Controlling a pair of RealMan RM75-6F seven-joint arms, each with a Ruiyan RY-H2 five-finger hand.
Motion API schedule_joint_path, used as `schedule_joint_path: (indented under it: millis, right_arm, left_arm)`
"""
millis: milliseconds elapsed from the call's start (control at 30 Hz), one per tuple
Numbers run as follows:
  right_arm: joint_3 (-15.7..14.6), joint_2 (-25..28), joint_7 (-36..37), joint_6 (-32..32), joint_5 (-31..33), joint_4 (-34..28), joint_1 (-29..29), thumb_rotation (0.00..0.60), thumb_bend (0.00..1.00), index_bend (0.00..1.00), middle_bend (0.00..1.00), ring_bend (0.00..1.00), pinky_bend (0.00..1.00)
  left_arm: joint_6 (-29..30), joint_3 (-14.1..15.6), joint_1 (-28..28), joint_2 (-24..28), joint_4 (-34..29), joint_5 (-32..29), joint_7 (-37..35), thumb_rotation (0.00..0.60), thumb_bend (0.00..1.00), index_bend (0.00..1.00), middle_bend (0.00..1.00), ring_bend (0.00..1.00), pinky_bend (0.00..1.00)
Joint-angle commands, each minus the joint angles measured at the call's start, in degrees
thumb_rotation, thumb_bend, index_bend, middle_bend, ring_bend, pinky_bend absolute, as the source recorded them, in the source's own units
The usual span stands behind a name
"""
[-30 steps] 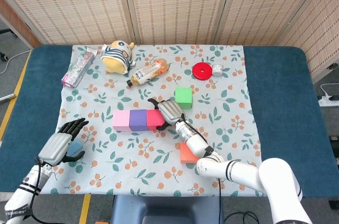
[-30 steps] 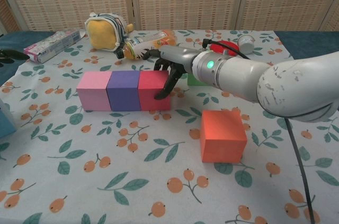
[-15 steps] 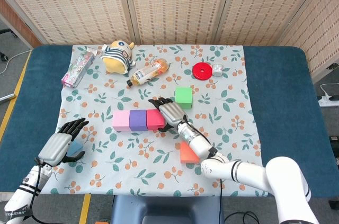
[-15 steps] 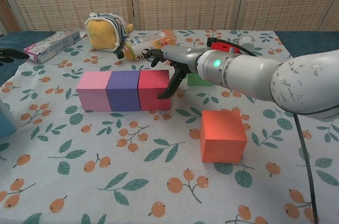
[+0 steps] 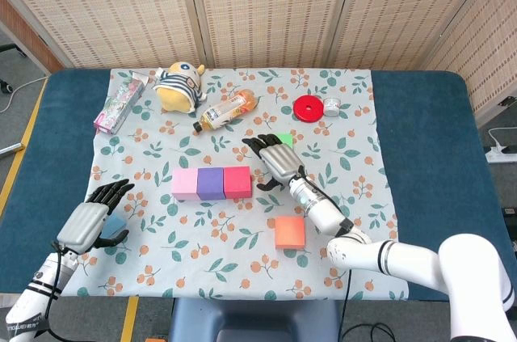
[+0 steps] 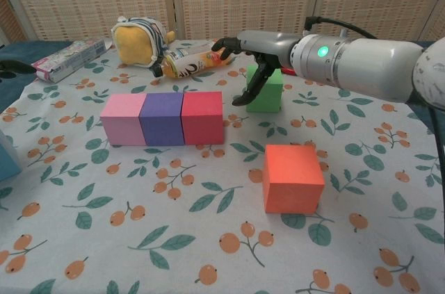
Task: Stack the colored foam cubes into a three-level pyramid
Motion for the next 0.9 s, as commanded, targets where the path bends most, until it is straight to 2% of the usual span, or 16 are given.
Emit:
schedule_joint_path:
  millis: [33, 267, 467, 733, 900]
  right_arm:
    - [-0.24, -2.29, -0.45, -1.11, 0.57, 4.34, 1.45, 0.6, 0.1, 0.0, 0.07, 0.0, 0.01]
    - [0.2, -8.14, 2.87, -3.03, -1.94, 13.41, 3.58, 0.6, 0.09, 0.0, 0.07, 0.0, 0.0]
    - [0.51, -11.22, 6.05, -3.61, -5.15, 18.15, 4.53, 0.6, 0.09, 0.0, 0.07, 0.0, 0.0]
    - [0.72, -12.0, 8.06, -3.84, -7.27, 19.76, 4.57, 0.6, 0.09, 0.0, 0.07, 0.0, 0.0]
    - [0.0, -10.52, 7.09, -2.95, -8.1, 17.99, 3.56, 0.6, 0.09, 0.0, 0.07, 0.0, 0.0]
  left_arm:
    - [-0.14, -0.11, -0.02, 0.03, -0.04, -0.34, 0.16, 0.6, 0.32, 0.0, 0.0, 0.0, 0.08]
    - [-0.87, -0.35, -0.17, 0.22, 0.04, -1.46, 0.52, 0.6, 0.32, 0.0, 0.0, 0.0, 0.08]
    - [-1.36, -0.46, -0.34, 0.25, 0.1, -1.87, 0.65, 0.6, 0.32, 0.0, 0.0, 0.0, 0.08]
    - [-1.65, -0.47, -0.38, 0.32, 0.31, -2.11, 0.63, 0.6, 0.32, 0.0, 0.0, 0.0, 0.08]
    - [-2.44, -0.55, -0.72, 0.23, 0.74, -2.41, 0.4, 0.6, 0.32, 0.0, 0.0, 0.0, 0.08]
